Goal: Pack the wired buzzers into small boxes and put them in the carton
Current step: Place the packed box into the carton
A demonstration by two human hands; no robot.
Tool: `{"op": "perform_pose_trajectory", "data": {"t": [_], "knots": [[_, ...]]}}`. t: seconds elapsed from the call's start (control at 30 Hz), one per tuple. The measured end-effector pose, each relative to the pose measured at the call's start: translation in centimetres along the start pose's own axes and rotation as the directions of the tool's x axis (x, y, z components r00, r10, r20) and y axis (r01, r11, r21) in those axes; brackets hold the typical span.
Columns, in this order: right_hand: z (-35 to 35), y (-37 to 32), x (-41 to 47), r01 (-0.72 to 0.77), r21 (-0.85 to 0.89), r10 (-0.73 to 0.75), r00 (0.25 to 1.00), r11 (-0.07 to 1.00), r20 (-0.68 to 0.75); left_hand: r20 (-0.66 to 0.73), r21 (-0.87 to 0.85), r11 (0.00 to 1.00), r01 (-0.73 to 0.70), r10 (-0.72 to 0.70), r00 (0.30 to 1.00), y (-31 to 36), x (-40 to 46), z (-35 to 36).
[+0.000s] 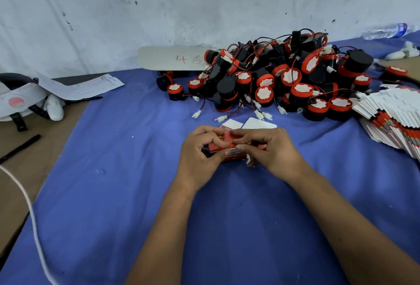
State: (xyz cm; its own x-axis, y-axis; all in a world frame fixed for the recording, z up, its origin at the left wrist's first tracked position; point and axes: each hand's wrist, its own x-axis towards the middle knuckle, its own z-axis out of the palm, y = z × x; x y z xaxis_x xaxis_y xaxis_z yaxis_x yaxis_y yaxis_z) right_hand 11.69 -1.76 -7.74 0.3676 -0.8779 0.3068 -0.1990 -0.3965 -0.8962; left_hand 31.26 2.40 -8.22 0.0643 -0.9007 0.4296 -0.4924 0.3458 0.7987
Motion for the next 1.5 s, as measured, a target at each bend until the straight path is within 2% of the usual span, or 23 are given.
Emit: {"op": "perform_pose_trajectory", "data": {"t": [0.17, 0.27, 0.33, 0.43, 0.57, 0.73, 0.8, 0.93, 1.07, 1.13, 1.23, 1.3, 1.37, 1.43, 1.5], "knots": [[-0.3, 0.4, -0.4, 0.126, -0.19, -0.12, 0.992, 0.974, 0.041, -0.039, 0.156, 0.984, -0.08, 0.087, 0.995, -0.1, 0.0, 0.3], [-0.1, 0.3, 0.0, 0.298, -0.456, -0.318, 0.948, 0.839, 0.034, -0.007, 0.058, 0.996, -0.063, 0.063, 0.998, -0.1, 0.1, 0.3], [0.3, 0.1, 0.2, 0.347, -0.534, -0.377, 0.925, 0.771, 0.056, -0.002, -0.013, 0.999, -0.048, 0.048, 0.999, 0.0, 0.0, 0.1], [0.9, 0.0, 0.3, 0.334, -0.497, -0.322, 0.94, 0.801, 0.113, 0.004, -0.022, 0.997, -0.069, 0.069, 0.998, -0.4, 0.1, -0.2], [1.2, -0.3, 0.8, 0.27, -0.422, -0.257, 0.962, 0.865, 0.087, 0.009, -0.027, 0.998, -0.063, 0.064, 0.998, -0.9, 0.4, -0.4], [1.0, -0.1, 1.2, 0.239, -0.438, -0.212, 0.971, 0.867, 0.11, 0.026, -0.023, 0.998, -0.056, 0.056, 0.998, -0.8, 0.2, -0.3], [1.3, 0.0, 1.2, 0.238, -0.446, -0.22, 0.971, 0.863, 0.091, -0.007, 0.004, 0.999, -0.037, 0.037, 0.999, -0.7, 0.2, -0.3], [2.3, 0.3, 0.9, 0.256, -0.485, -0.266, 0.963, 0.836, 0.05, -0.041, 0.051, 0.998, -0.028, 0.03, 0.999, -0.7, 0.3, -0.6], [1.8, -1.3, 0.2, 0.27, -0.512, -0.233, 0.963, 0.816, 0.136, -0.028, 0.085, 0.996, 0.014, -0.012, 1.0, -0.6, 0.4, -0.9], [0.4, -3.6, 0.3, 0.29, -0.559, -0.215, 0.956, 0.777, 0.198, -0.006, 0.093, 0.996, -0.011, 0.012, 1.0, 0.1, 0.5, -1.1], [-4.2, -8.1, -0.3, 0.304, -0.688, -0.233, 0.952, 0.659, 0.197, 0.08, 0.068, 0.992, -0.106, 0.1, 0.992, 3.0, 2.9, -0.2], [-9.0, -11.5, -2.2, 0.254, -0.802, -0.224, 0.962, 0.541, 0.153, 0.188, 0.033, 0.989, -0.144, 0.135, 0.973, 6.8, 6.0, 3.2], [-14.4, -14.9, -5.4, 0.142, -0.859, -0.198, 0.979, 0.492, 0.048, 0.272, -0.053, 0.976, -0.209, 0.216, 0.938, 11.9, 7.8, 8.5], [-19.7, -18.1, -9.8, -0.02, -0.902, -0.125, 0.989, 0.43, -0.081, 0.3, -0.234, 0.926, -0.295, 0.357, 0.885, 19.0, 7.3, 13.5], [-24.5, -20.9, -15.3, -0.212, -0.919, -0.039, 0.971, 0.333, -0.238, 0.318, -0.446, 0.822, -0.354, 0.516, 0.796, 25.8, 5.0, 17.3]]}}
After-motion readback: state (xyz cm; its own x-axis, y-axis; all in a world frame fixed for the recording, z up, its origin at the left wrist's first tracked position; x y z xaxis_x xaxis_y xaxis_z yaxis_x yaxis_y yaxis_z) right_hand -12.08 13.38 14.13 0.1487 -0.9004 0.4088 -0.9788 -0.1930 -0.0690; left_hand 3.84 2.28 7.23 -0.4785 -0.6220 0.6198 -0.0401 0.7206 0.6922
